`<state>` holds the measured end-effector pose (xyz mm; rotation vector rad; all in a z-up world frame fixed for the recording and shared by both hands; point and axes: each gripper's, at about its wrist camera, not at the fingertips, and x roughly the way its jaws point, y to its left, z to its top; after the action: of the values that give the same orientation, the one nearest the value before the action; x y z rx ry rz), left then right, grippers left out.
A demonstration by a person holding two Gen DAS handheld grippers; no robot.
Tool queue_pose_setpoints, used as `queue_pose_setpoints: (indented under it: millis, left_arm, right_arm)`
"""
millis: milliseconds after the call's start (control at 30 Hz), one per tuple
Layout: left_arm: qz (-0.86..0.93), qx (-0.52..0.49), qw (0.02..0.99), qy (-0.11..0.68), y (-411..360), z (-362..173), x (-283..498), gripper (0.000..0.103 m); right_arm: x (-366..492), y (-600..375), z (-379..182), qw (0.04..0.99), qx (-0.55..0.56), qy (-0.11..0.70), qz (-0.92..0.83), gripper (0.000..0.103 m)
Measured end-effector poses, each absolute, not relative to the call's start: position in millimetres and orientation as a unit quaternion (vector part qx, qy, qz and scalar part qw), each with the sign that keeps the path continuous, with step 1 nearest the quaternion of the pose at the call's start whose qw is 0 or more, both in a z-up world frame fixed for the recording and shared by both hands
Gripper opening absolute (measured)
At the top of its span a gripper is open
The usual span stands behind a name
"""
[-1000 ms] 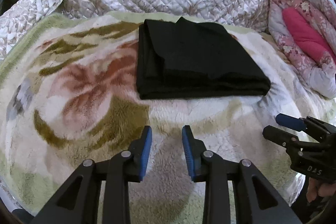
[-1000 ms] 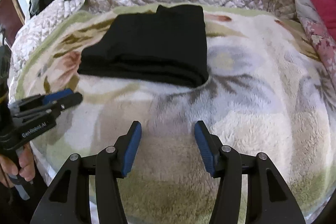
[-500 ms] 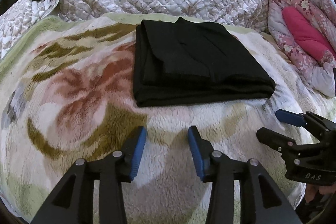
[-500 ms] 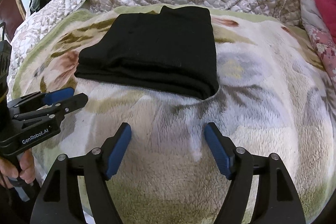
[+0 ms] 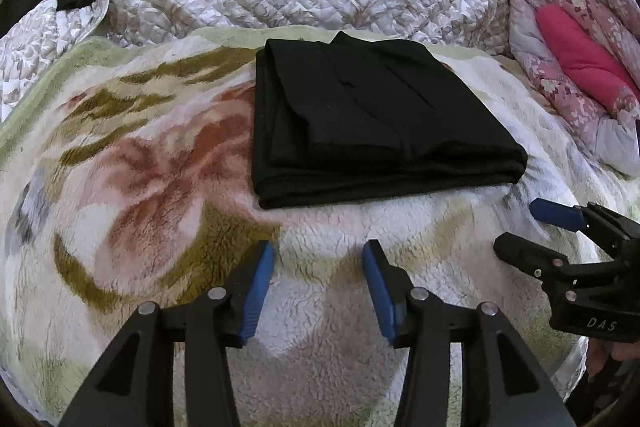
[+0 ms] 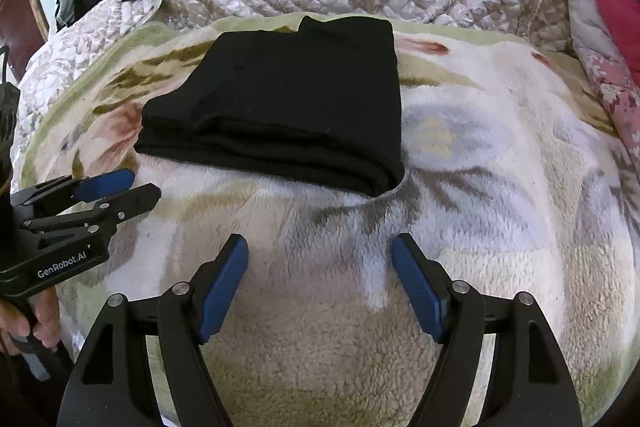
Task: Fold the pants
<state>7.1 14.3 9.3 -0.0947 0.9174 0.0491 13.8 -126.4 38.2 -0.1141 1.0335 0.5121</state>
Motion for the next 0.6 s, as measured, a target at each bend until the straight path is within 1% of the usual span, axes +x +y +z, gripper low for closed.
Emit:
queue_pose_setpoints:
  millis: [600]
  left_arm:
    - [0.026,-0.043,0.895,0.444,12.5,7.6,6.6,0.052]
  right_arm:
    - [11.7,-126.8,37.9,0.843,-0.056,0.475,0.247,0.075]
